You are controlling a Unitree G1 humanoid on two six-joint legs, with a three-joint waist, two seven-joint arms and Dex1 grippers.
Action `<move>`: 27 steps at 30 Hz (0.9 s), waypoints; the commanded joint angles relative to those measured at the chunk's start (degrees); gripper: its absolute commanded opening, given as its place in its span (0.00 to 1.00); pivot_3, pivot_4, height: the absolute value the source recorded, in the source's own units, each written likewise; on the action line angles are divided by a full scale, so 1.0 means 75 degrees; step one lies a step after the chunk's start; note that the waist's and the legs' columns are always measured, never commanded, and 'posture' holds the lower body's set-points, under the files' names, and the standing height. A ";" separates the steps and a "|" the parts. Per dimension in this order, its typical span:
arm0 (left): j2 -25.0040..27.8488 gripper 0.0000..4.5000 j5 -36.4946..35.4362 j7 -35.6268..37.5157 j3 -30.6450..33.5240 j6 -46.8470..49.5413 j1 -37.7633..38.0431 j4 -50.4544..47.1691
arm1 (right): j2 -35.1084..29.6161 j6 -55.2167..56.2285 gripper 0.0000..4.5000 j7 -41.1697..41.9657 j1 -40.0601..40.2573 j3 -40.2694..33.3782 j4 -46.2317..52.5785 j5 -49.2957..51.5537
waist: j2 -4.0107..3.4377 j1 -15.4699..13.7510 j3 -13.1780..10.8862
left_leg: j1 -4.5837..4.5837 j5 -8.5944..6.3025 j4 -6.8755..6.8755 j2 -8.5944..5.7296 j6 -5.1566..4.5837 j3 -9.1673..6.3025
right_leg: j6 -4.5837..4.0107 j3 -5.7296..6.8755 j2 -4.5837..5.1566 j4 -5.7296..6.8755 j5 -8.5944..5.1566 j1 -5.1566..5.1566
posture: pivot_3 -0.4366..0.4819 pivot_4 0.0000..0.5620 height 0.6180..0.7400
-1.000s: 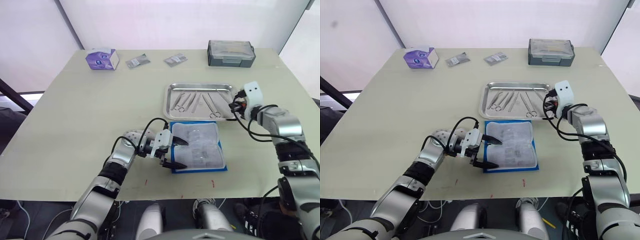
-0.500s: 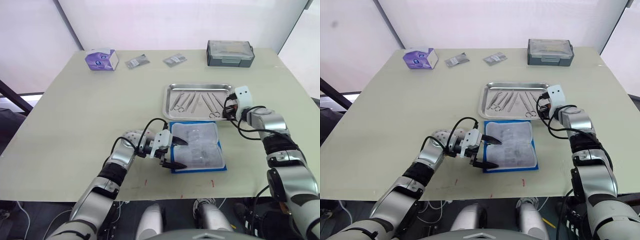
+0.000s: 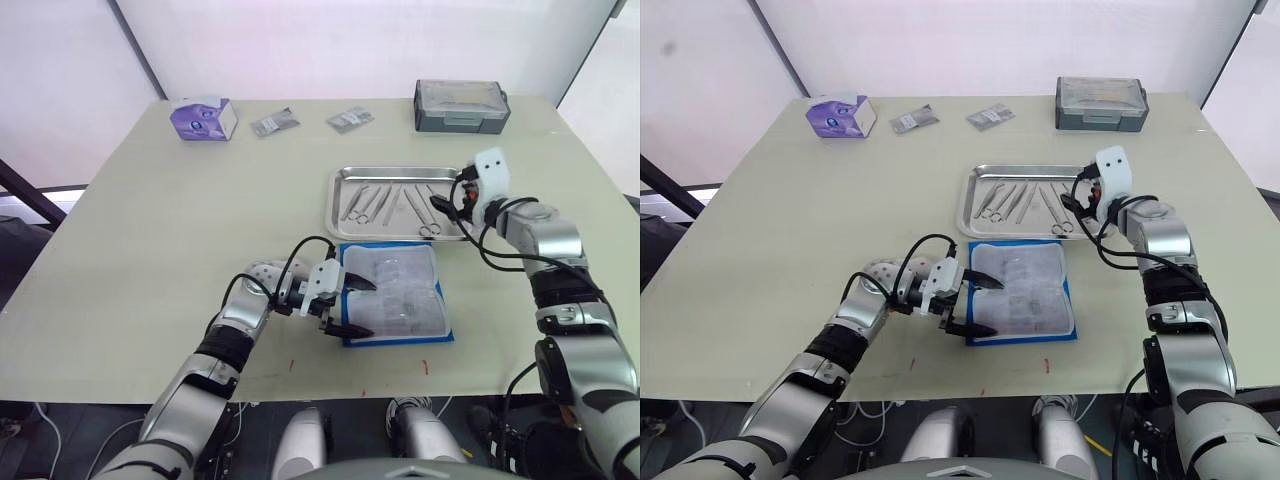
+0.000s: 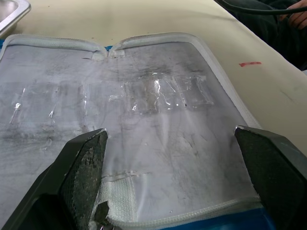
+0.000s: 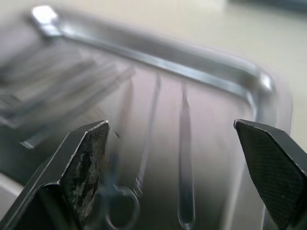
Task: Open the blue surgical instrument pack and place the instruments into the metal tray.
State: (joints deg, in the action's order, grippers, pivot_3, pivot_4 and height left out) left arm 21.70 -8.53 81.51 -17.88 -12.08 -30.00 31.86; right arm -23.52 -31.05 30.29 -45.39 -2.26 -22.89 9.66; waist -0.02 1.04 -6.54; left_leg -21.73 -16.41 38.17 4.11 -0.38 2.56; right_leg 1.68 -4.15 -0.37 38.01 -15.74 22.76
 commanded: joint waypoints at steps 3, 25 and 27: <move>0.0324 1.00 0.0115 0.0081 -0.0023 0.0414 0.0438 0.0036 | -0.0131 0.0583 0.99 0.0495 0.0608 -0.0418 0.1327 0.0524 | 0.0003 0.0022 -0.0006 | -0.0005 0.0000 -0.0003 0.0002 0.0000 -0.0001 | 0.0000 0.0000 -0.0003 0.0000 0.0000 0.0006 | 0.48 0.27 0.93; 0.0767 1.00 -0.1794 -0.0855 0.1412 0.2739 0.0750 -0.3903 | -0.0280 0.1636 0.99 0.1900 0.2519 -0.1052 0.3219 0.2060 | 0.0048 0.0121 -0.0215 | -0.0155 0.0001 0.0000 0.0007 0.0003 -0.0001 | 0.0004 0.0003 -0.0002 0.0008 0.0003 0.0144 | 0.48 0.27 0.93; 0.0842 1.00 -0.1938 -0.1121 0.1623 0.2973 0.0820 -0.4213 | -0.0347 0.1812 0.99 0.2014 0.2689 -0.1145 0.3236 0.2123 | 0.0048 0.0121 -0.0216 | -0.0155 0.0001 0.0000 0.0007 0.0003 -0.0002 | 0.0005 0.0004 -0.0002 0.0009 0.0004 0.0144 | 0.48 0.27 0.93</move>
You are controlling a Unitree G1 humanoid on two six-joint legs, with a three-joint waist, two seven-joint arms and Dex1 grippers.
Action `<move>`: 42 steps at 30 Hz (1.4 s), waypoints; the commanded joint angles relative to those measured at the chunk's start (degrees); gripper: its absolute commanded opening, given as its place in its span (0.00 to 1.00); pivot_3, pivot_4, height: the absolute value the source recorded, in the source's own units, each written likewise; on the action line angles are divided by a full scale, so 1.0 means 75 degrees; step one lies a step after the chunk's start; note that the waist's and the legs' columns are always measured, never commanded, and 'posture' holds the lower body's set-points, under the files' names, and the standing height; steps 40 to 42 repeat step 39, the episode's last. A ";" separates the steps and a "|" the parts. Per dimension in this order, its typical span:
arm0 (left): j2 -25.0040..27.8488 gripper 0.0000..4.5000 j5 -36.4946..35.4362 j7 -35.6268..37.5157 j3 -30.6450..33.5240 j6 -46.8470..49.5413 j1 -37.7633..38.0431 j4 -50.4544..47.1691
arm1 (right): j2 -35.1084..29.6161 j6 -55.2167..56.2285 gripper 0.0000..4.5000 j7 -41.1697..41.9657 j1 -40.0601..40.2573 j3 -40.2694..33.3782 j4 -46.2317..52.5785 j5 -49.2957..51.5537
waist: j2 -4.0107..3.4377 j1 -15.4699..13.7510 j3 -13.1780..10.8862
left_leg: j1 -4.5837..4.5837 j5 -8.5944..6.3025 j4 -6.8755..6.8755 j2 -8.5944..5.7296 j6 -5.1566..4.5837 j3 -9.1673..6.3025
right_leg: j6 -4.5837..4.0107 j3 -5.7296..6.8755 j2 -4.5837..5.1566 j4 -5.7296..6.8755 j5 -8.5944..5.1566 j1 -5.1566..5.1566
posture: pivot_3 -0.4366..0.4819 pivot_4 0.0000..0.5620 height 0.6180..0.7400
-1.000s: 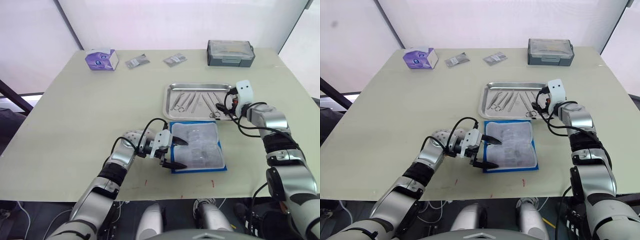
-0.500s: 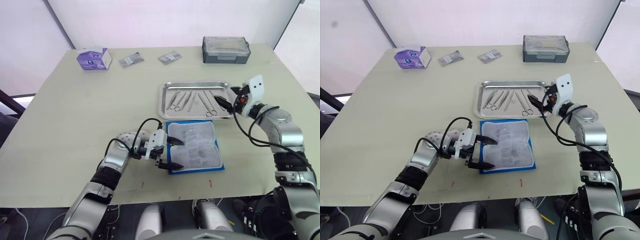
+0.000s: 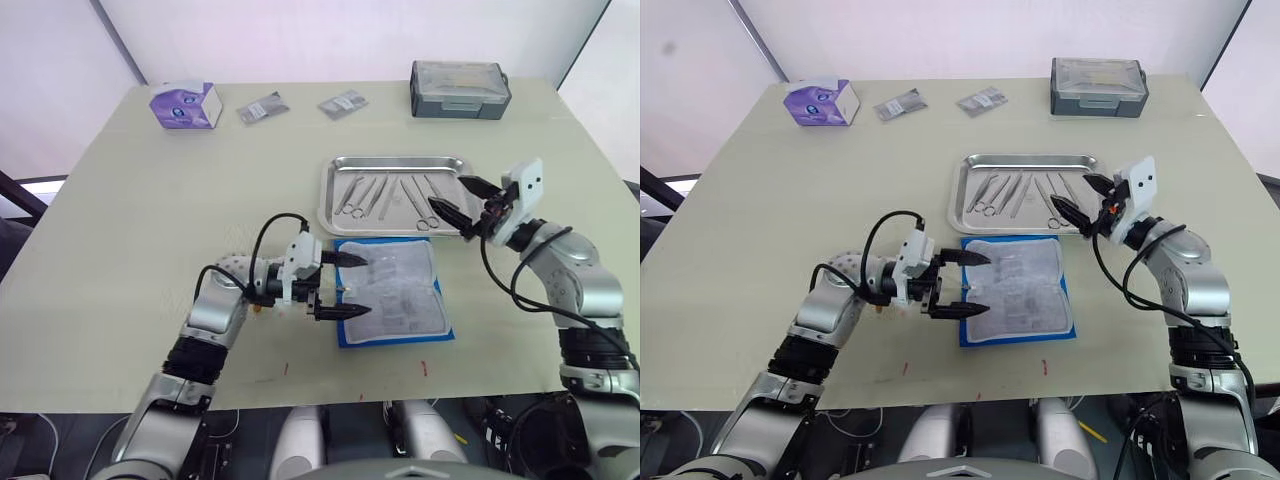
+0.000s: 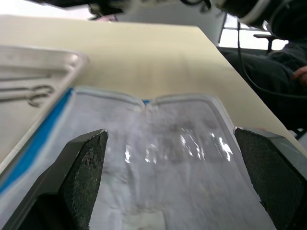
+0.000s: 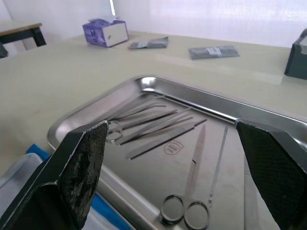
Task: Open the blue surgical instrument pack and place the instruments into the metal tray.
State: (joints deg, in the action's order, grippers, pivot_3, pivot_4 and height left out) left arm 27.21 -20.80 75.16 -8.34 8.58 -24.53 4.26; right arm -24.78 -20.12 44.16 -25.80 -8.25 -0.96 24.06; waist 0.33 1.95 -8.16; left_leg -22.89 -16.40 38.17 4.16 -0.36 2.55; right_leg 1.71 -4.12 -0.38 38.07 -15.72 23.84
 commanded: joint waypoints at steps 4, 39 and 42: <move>0.0207 1.00 -0.0619 -0.0946 0.0856 0.0706 0.0359 -0.1131 | -0.0353 0.0555 0.99 0.0340 0.0462 -0.0498 0.0416 0.0318 | 0.0003 -0.0003 -0.0003 | 0.0000 0.0000 0.0002 0.0000 0.0000 0.0000 | 0.0001 0.0000 0.0003 0.0001 0.0000 -0.0001 | 0.48 0.27 0.93; 0.0955 1.00 -0.0640 -0.3435 0.4268 0.0487 0.6288 -0.2805 | -0.1037 0.2339 0.99 0.2278 0.6324 -0.2815 0.0853 0.1262 | 0.0036 -0.0048 -0.0020 | 0.0043 0.0000 0.0027 -0.0005 0.0002 0.0019 | 0.0015 -0.0008 0.0019 0.0009 0.0009 -0.0036 | 0.48 0.27 0.93; 0.0955 1.00 -0.0640 -0.3435 0.4268 0.0487 0.6288 -0.2805 | -0.1037 0.2339 0.99 0.2278 0.6324 -0.2815 0.0853 0.1262 | 0.0036 -0.0048 -0.0020 | 0.0043 0.0000 0.0027 -0.0005 0.0002 0.0019 | 0.0015 -0.0008 0.0019 0.0009 0.0009 -0.0036 | 0.48 0.27 0.93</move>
